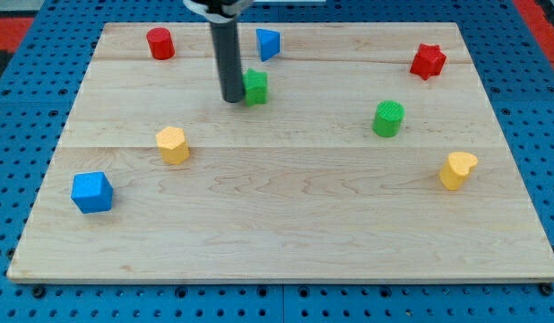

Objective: Move the green star towards the top right of the board

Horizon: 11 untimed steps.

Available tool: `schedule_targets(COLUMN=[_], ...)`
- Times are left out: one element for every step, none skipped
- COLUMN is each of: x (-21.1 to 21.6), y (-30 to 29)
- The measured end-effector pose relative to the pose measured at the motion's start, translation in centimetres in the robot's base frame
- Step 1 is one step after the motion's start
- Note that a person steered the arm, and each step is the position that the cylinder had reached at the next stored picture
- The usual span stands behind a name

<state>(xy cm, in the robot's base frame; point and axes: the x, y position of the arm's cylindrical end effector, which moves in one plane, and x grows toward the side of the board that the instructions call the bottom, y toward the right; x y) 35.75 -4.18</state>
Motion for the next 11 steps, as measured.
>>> schedule_targets(x=[-0.6, -3.6, -3.1, -1.2, -1.5, -1.8, -3.0, -5.5, -6.2, -6.2, -7.0], y=[6.2, 10.0, 7.7, 3.5, -0.7, 2.3, 4.4, 2.9, 4.4, 10.8, 13.8])
